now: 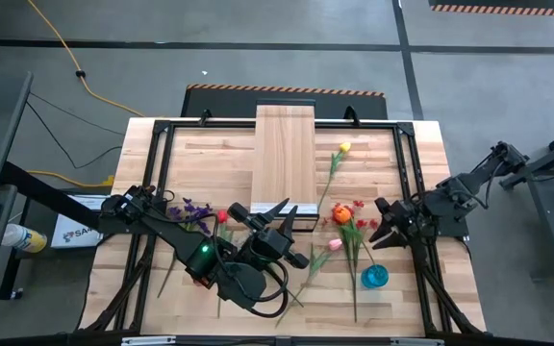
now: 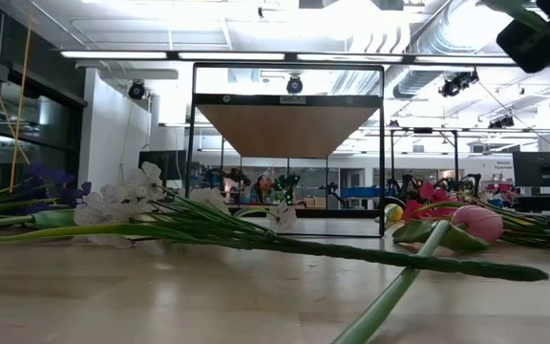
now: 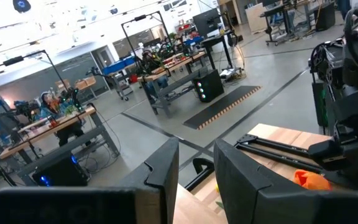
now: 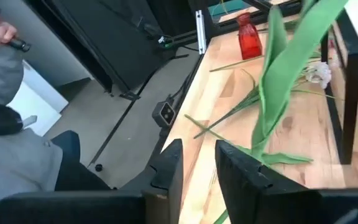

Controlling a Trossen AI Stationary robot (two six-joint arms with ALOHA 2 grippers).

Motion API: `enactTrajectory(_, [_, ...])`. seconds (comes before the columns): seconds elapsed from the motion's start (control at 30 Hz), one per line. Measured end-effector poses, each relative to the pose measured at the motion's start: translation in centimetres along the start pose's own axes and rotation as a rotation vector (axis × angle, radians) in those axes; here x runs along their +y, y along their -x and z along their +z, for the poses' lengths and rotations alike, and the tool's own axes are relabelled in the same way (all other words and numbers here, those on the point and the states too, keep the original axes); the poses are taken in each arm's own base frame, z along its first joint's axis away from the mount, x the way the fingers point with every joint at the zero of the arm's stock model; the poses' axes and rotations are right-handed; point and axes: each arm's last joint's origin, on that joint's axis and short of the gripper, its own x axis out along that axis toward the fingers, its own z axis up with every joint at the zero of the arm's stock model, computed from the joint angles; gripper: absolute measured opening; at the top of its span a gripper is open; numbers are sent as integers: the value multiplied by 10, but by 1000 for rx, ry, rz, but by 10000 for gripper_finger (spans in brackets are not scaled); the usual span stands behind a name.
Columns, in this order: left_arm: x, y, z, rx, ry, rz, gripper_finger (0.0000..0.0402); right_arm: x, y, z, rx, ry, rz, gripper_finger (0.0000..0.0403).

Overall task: Pick and place flowers into a vace then onto a shelf
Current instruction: Put the orange tulip into the blue vase

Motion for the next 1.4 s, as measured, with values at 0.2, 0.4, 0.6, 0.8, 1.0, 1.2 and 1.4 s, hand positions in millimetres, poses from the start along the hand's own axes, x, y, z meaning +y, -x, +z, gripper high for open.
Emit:
enactTrajectory(0.2, [0,0,0,0,0,0,134,0,0,0,3,-3,6,136])
enactTrajectory(0.4, [0,0,0,0,0,0,134,-1,0,0,3,-3,1,168])
enactTrajectory(0.6, [0,0,0,0,0,0,134,-2,-4,-1,14,-3,-26,184])
enactTrajectory(0.8, [0,0,0,0,0,0,134,-4,-8,-2,19,1,-82,186])
enactTrajectory(1.0, [0,0,0,0,0,0,134,-4,-8,-2,21,-8,-96,192])
enactTrajectory(1.2, [0,0,0,0,0,0,134,-7,-7,-7,56,-46,-140,201])
enactTrajectory(1.4, [0,0,0,0,0,0,134,-8,-7,-8,64,-46,-157,215])
